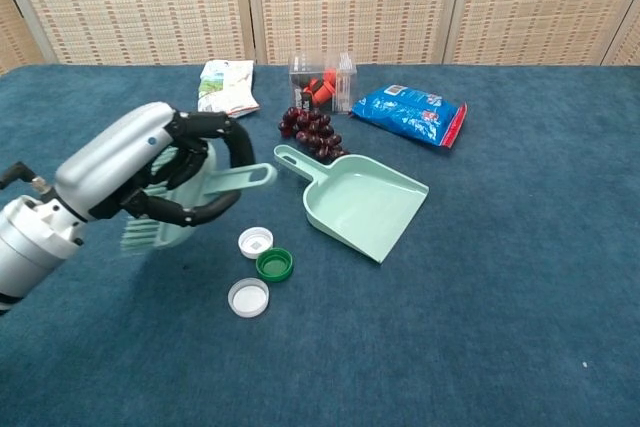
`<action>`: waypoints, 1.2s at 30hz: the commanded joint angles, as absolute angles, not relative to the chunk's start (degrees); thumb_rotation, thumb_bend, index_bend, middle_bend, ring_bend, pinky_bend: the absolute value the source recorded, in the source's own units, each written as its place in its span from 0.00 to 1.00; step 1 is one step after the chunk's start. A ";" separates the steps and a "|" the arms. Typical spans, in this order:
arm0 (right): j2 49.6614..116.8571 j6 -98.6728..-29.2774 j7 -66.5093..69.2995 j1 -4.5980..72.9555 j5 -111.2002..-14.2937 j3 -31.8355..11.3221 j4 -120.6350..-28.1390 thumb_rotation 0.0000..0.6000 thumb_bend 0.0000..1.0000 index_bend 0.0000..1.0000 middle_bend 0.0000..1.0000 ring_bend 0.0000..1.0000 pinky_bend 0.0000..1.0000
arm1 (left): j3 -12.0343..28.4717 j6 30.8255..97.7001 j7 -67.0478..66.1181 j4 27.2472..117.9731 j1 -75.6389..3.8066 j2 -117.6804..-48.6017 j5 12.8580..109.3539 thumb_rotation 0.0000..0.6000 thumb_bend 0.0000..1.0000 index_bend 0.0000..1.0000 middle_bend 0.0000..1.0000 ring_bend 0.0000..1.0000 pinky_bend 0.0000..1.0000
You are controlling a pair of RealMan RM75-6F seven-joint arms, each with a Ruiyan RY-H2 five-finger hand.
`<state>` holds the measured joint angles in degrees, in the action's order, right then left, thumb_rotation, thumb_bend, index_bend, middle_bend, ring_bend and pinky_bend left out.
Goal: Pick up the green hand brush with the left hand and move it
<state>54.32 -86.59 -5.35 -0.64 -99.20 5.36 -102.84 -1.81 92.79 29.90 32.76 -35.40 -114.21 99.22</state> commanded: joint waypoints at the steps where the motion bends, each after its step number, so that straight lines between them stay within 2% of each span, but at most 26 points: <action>1: 54.30 -86.26 -5.36 -0.55 -99.03 5.37 -102.86 1.00 0.21 0.00 0.00 0.00 0.00 | -3.65 87.47 26.21 31.18 -32.61 -110.69 97.73 1.00 0.65 0.79 0.91 0.82 0.89; 3: 54.32 -85.84 -5.44 -0.42 -98.94 5.43 -102.99 1.00 0.21 0.00 0.00 0.00 0.00 | -5.03 85.09 25.73 29.59 -31.55 -110.39 97.78 1.00 0.64 0.76 0.89 0.82 0.89; 4: 54.34 -85.76 -5.52 -0.40 -99.01 5.47 -103.05 1.00 0.21 0.00 0.00 0.00 0.00 | -5.71 83.57 25.42 28.83 -31.25 -110.38 97.86 1.00 0.61 0.72 0.85 0.82 0.89; 6: 54.38 -85.73 -5.78 -0.42 -99.44 5.66 -103.18 1.00 0.21 0.00 0.00 0.00 0.00 | -7.06 79.47 24.14 27.73 -30.93 -110.34 97.93 1.00 0.55 0.57 0.70 0.82 0.89; 8: 54.39 -85.74 -5.97 -0.50 -100.02 5.95 -103.24 1.00 0.21 0.00 0.00 0.00 0.00 | -7.45 75.83 22.08 27.34 -31.07 -110.32 97.51 1.00 0.47 0.33 0.43 0.81 0.89; 9: 54.36 -85.77 -5.99 -0.53 -100.18 6.04 -103.26 1.00 0.21 0.00 0.00 0.00 0.00 | -7.45 74.79 21.43 27.46 -31.15 -110.24 97.29 1.00 0.44 0.23 0.31 0.80 0.90; 13: 54.27 -85.89 -5.95 -0.61 -100.53 6.22 -103.30 1.00 0.21 0.00 0.00 0.00 0.00 | -7.14 72.77 20.06 28.75 -31.38 -109.64 96.62 1.00 0.35 0.02 0.03 0.76 0.91; 14: 54.25 -85.98 -5.93 -0.66 -100.63 6.26 -103.30 1.00 0.21 0.00 0.00 0.00 0.00 | -6.80 72.72 20.26 30.06 -31.43 -109.21 96.30 1.00 0.33 0.00 0.00 0.74 0.91; 17: 54.29 -85.63 -6.10 -0.59 -100.33 6.22 -103.26 1.00 0.22 0.00 0.00 0.00 0.00 | -5.08 75.25 20.61 36.54 -31.59 -105.99 95.48 1.00 0.30 0.00 0.00 0.72 0.91; 25: 54.43 -85.91 -6.87 -0.83 -100.52 6.25 -103.46 1.00 0.21 0.00 0.00 0.00 0.00 | -3.55 80.23 19.77 54.57 -31.13 -95.44 95.89 1.00 0.30 0.00 0.00 0.67 0.89; 27: 54.47 -85.93 -7.12 -0.89 -100.65 6.31 -103.55 1.00 0.21 0.00 0.00 0.00 0.00 | -3.08 81.69 18.91 59.38 -30.84 -92.33 96.11 1.00 0.30 0.00 0.00 0.61 0.85; 28: 54.49 -85.95 -7.23 -0.92 -100.67 6.31 -103.57 1.00 0.21 0.00 0.00 0.00 0.00 | -2.99 82.19 18.59 61.56 -30.57 -90.86 96.09 1.00 0.30 0.00 0.00 0.53 0.81; 29: 54.51 -85.95 -7.34 -0.96 -100.69 6.34 -103.59 1.00 0.21 0.00 0.00 0.00 0.00 | -3.33 82.61 18.04 64.78 -29.98 -88.42 96.12 1.00 0.30 0.00 0.00 0.40 0.72; 30: 54.52 -85.92 -7.37 -0.96 -100.70 6.35 -103.60 1.00 0.21 0.00 0.00 0.00 0.00 | -3.71 83.33 17.43 67.08 -29.19 -86.44 96.13 1.00 0.30 0.00 0.00 0.24 0.60; 31: 54.54 -85.90 -7.37 -0.94 -100.70 6.33 -103.61 1.00 0.21 0.00 0.00 0.00 0.00 | -4.11 84.62 16.42 69.09 -28.11 -84.55 96.26 1.00 0.30 0.00 0.00 0.15 0.50; 32: 54.58 -85.78 -7.44 -0.89 -100.62 6.29 -103.56 1.00 0.21 0.00 0.00 0.00 0.00 | -5.20 86.24 14.93 71.12 -26.29 -82.03 96.51 1.00 0.31 0.00 0.00 0.03 0.34; 34: 54.65 -85.51 -7.48 -0.79 -100.50 6.27 -103.52 1.00 0.22 0.00 0.00 0.00 0.00 | -6.79 89.72 12.97 72.69 -22.92 -78.98 96.84 1.00 0.34 0.00 0.00 0.00 0.20; 36: 54.79 -85.19 -7.75 -0.68 -100.34 6.23 -103.48 1.00 0.21 0.00 0.00 0.00 0.00 | -7.91 95.06 11.07 71.09 -18.01 -77.61 96.45 1.00 0.35 0.00 0.00 0.00 0.15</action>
